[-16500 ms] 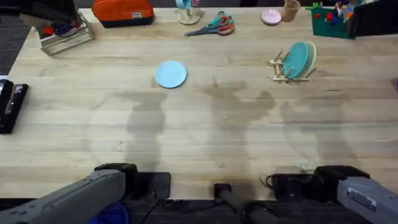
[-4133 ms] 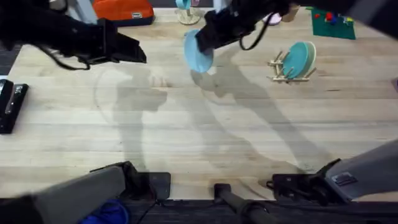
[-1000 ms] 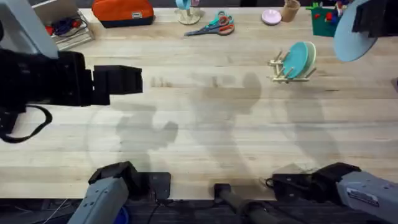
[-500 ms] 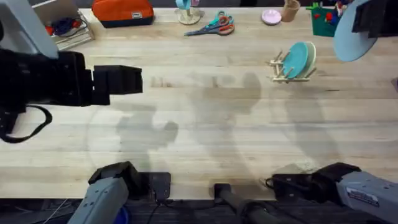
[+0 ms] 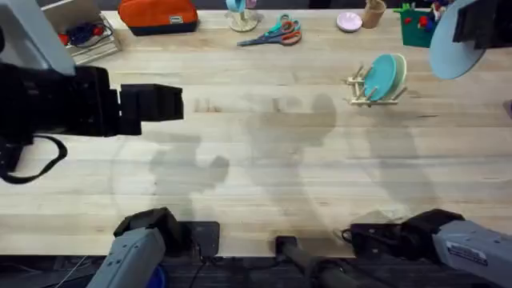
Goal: Pick up the plates from the table one by one and place each into a slot on the dish rack.
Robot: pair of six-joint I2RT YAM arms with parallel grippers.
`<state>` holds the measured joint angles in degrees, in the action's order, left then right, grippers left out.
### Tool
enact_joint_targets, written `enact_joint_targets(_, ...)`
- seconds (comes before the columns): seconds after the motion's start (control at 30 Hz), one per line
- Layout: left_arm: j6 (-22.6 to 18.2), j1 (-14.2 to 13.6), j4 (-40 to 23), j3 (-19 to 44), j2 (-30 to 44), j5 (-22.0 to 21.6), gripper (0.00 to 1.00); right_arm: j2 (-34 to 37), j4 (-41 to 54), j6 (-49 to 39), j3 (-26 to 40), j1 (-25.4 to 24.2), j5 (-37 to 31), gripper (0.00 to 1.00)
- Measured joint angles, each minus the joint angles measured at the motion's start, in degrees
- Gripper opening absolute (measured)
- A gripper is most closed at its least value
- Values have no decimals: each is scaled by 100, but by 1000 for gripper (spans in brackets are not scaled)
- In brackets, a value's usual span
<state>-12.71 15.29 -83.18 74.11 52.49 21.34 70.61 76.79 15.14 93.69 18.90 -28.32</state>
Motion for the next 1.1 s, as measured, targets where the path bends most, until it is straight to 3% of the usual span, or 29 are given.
enact_joint_targets(0.83,0,0,2,0,0,0,994,4,0,-321,1,-781,322,31)
enact_joint_targets(1.1,0,0,2,0,0,0,994,298,-2,-505,2,-1055,553,31)
